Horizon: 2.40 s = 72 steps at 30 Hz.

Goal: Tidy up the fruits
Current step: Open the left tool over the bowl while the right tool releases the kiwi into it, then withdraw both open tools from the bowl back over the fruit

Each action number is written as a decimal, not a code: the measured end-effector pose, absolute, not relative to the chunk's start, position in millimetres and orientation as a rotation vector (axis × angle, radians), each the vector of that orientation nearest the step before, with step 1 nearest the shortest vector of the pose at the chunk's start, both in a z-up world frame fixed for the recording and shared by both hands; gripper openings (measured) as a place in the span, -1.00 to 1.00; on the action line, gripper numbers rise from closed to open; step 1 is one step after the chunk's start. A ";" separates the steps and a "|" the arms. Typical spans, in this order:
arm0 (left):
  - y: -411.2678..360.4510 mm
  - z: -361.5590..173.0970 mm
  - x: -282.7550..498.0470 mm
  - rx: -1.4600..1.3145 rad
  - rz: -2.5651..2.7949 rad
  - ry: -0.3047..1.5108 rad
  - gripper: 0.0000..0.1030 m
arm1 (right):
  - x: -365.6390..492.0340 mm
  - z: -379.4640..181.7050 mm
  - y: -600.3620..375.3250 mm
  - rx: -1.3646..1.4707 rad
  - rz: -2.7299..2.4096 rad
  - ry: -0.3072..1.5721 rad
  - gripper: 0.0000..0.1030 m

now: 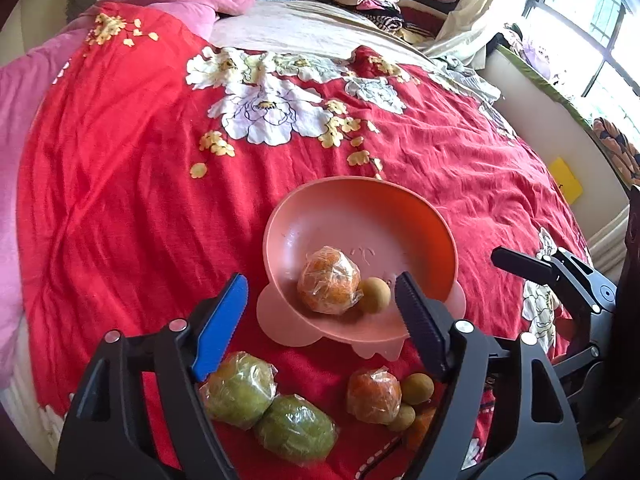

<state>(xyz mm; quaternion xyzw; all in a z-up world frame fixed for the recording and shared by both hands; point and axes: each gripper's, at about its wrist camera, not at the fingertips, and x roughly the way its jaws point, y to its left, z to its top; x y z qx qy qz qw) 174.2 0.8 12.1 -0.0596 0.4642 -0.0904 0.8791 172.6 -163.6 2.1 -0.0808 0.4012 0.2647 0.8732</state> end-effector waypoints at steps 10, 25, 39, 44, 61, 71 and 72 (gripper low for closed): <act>4.7 28.0 160.5 -0.121 -0.161 0.924 0.57 | 164.5 12.5 -173.1 -0.152 0.511 0.812 0.85; 16.5 42.9 138.5 -0.137 -0.130 0.888 0.72 | 147.9 30.1 -185.6 -0.137 0.486 0.771 0.91; 32.8 44.0 120.7 -0.161 -0.102 0.885 0.73 | 127.1 33.8 -189.0 -0.130 0.493 0.763 0.91; 34.5 39.2 112.8 -0.160 -0.097 0.894 0.74 | 118.1 32.7 -187.5 -0.126 0.503 0.768 0.91; 28.9 23.8 92.7 -0.138 -0.102 0.928 0.75 | 99.2 24.7 -178.3 -0.140 0.532 0.794 0.91; 24.1 18.0 87.2 -0.131 -0.110 0.942 0.75 | 89.7 15.9 -174.2 -0.146 0.551 0.822 0.91; 23.5 17.4 86.1 -0.130 -0.111 0.944 0.75 | 88.7 14.4 -174.0 -0.146 0.552 0.826 0.91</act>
